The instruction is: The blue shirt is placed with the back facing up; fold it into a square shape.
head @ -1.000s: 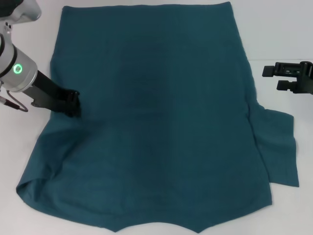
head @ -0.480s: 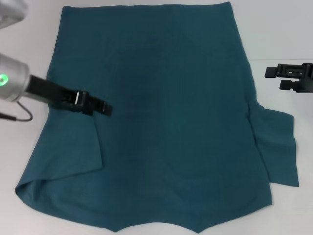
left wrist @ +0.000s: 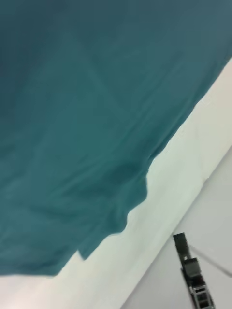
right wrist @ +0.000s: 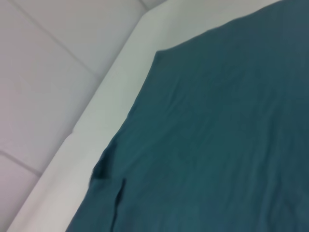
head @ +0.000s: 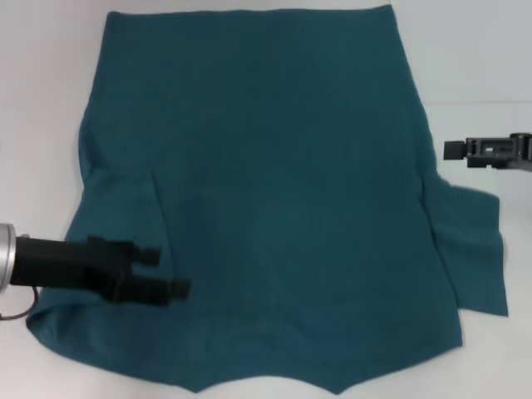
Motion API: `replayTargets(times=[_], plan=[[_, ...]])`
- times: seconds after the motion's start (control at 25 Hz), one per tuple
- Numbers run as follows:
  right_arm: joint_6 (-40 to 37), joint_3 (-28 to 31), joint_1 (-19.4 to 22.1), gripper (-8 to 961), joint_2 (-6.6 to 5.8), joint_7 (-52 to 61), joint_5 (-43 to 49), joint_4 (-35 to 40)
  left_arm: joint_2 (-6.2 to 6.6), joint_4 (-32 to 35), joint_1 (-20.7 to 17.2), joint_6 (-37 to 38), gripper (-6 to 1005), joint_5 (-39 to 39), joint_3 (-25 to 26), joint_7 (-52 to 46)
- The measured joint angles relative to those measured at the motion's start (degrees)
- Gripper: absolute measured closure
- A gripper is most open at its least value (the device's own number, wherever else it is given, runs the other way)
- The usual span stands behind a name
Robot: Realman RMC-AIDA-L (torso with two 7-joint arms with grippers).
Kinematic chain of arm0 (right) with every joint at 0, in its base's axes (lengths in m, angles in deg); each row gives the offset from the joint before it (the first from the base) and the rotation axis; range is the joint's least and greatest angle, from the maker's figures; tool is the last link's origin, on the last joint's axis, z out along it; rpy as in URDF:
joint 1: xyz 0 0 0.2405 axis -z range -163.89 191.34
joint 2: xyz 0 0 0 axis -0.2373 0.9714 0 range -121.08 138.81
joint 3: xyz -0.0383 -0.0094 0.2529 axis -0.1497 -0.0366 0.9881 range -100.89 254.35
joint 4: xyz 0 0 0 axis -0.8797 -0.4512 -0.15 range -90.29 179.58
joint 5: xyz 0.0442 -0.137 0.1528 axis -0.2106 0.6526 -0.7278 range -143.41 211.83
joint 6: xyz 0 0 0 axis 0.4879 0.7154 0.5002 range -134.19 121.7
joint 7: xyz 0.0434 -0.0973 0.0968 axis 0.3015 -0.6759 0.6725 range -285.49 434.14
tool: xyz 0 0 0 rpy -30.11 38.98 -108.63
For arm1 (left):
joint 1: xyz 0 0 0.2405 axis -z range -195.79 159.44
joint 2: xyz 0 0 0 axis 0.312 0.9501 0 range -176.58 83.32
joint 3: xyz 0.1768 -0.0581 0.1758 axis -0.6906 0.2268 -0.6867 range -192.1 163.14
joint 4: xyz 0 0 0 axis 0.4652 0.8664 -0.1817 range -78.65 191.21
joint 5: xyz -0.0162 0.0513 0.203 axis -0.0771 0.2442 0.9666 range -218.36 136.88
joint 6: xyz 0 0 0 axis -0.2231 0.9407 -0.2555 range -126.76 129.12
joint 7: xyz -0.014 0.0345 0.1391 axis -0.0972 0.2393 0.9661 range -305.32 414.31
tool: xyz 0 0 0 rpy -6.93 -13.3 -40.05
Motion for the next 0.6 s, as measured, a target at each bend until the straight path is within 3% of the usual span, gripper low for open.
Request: replayTargets(times=[0.16, 0.24, 0.6], plan=[[-5.3, 0.0, 0.8, 99, -2.24, 3.3, 1.5, 0.1, 0.04, -0.4, -0.3, 1.6, 108, 0.1, 0.4, -1.2], [-6.8, 0.1, 1.9, 99, -3.25, 8.9, 6.5, 1.3, 0.02, -0.4, -0.3, 1.2, 80, -0.2, 1.0, -2.8], [-5.0, 1.0, 5.0, 101, -3.78, 16.2, 15.0, 2.7, -0.21, -0.2, 1.3, -1.4, 80, -0.5, 1.0, -6.1]])
